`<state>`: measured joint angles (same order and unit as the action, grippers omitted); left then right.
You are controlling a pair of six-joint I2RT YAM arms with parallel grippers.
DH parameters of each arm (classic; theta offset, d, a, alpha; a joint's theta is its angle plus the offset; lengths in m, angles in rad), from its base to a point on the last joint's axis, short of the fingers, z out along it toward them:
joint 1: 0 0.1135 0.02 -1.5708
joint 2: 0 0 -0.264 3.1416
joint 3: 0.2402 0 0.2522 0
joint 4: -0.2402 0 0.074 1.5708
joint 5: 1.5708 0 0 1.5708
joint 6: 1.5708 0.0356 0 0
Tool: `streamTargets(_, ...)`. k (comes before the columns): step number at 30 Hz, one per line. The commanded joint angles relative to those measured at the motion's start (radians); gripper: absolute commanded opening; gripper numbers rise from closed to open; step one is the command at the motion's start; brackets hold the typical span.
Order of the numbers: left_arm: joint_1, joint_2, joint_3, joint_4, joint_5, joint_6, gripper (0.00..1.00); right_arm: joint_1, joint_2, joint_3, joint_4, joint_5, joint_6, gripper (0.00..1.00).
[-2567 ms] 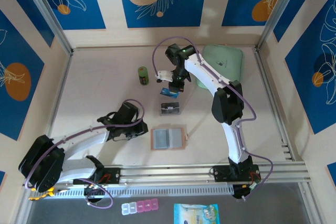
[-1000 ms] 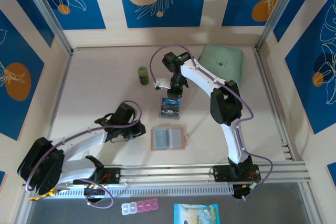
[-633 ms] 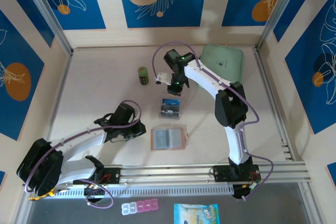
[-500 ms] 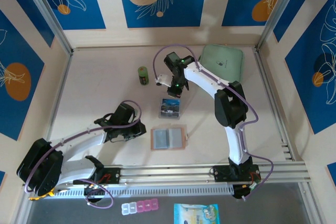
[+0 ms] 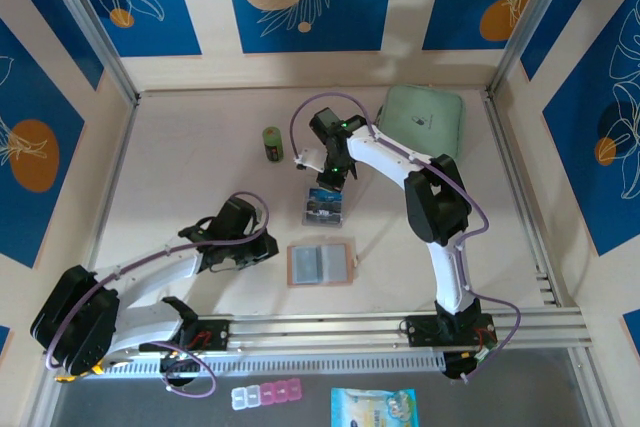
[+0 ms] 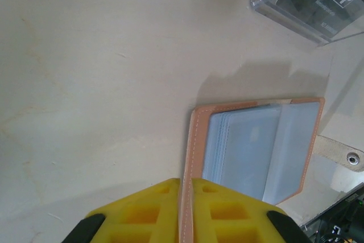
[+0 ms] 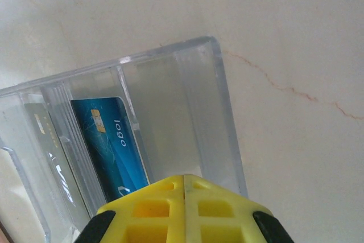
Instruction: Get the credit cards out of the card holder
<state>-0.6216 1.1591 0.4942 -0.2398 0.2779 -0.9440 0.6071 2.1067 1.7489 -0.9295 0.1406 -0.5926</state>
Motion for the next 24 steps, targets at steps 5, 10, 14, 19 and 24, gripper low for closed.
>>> streamTargets(5, 0.014, -0.005, -0.015, 0.025, 0.022, -0.006, 0.12, 0.004, -0.083, 0.014, 0.007, 0.013, 0.080, 0.06)
streamTargets(10, 0.012, 0.017, -0.021, 0.058, 0.038, -0.016, 0.12, 0.008, -0.158, -0.036, 0.040, -0.036, 0.263, 0.06)
streamTargets(14, 0.008, 0.029, -0.019, 0.074, 0.049, -0.019, 0.12, 0.022, -0.257, -0.147, 0.126, -0.124, 0.468, 0.06)
streamTargets(19, -0.002, 0.038, -0.028, 0.100, 0.062, -0.034, 0.11, 0.040, -0.379, -0.312, 0.251, -0.223, 0.739, 0.06)
streamTargets(24, -0.033, 0.046, -0.038, 0.128, 0.059, -0.059, 0.11, 0.046, -0.452, -0.428, 0.301, -0.312, 0.984, 0.05)
